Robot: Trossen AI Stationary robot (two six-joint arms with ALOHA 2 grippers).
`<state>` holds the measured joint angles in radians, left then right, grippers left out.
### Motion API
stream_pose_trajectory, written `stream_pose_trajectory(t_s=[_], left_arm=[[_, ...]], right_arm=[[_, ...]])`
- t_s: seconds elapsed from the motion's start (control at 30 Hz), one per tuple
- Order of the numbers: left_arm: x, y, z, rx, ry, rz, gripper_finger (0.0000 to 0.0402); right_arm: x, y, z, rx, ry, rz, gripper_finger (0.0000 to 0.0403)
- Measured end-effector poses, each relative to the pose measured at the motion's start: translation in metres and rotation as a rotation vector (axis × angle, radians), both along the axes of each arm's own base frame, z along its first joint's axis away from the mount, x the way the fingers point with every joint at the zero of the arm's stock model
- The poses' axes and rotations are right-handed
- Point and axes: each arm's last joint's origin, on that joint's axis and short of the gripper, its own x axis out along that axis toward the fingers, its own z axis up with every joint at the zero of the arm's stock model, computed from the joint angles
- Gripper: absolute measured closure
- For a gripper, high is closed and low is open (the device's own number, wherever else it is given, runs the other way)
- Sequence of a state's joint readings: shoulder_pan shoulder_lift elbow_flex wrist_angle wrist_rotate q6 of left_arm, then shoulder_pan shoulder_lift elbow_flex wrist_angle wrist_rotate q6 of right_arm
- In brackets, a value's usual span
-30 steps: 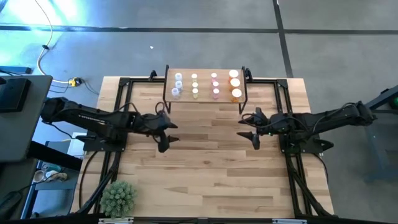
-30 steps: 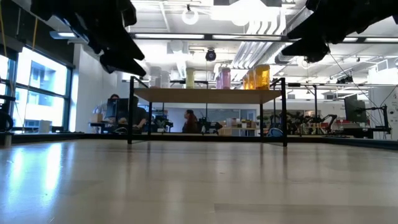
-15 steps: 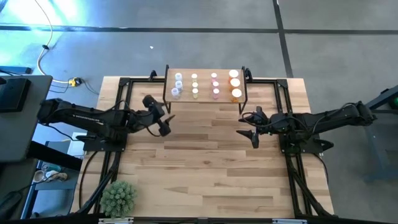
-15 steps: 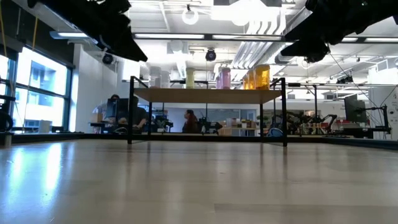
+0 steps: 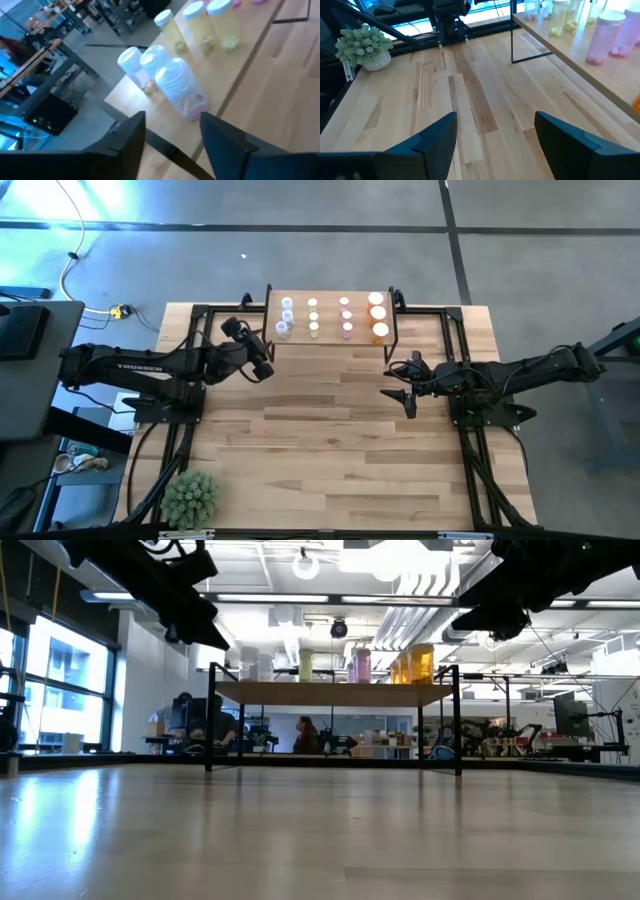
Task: Pick and place medicine bottles onto shelf by color
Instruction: Adjust the transparent pill bottle on the shelf
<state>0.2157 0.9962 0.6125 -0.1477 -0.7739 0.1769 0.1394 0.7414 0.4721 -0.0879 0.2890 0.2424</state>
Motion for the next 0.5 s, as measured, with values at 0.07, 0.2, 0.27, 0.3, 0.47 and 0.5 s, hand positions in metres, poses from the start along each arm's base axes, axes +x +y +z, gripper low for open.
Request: stream_pose_trajectory(t_s=[0.07, 0.2, 0.27, 0.3, 0.47, 0.5], left_arm=[[0.001, 0.002, 0.001, 0.008, -0.007, -0.007, 0.0249], [0.002, 0.006, 0.006, 0.034, -0.038, -0.008, 0.0306], [0.002, 0.008, 0.008, 0.040, -0.054, -0.010, 0.0332], [0.002, 0.009, 0.008, 0.040, -0.055, -0.005, 0.0345], [0.000, 0.013, 0.008, 0.023, -0.083, 0.029, 0.0395], [0.000, 0.014, 0.008, 0.019, -0.088, 0.035, 0.0398]], right_arm=[[0.000, 0.000, 0.000, 0.000, 0.000, 0.000, 0.0146], [0.000, 0.000, 0.000, 0.000, 0.000, 0.000, 0.0146], [0.000, 0.000, 0.000, 0.000, 0.000, 0.000, 0.0146], [0.000, 0.000, 0.000, 0.000, 0.000, 0.000, 0.0146], [0.000, 0.000, 0.000, 0.005, 0.000, -0.002, 0.0146], [0.000, 0.000, 0.000, 0.009, -0.001, -0.003, 0.0146]])
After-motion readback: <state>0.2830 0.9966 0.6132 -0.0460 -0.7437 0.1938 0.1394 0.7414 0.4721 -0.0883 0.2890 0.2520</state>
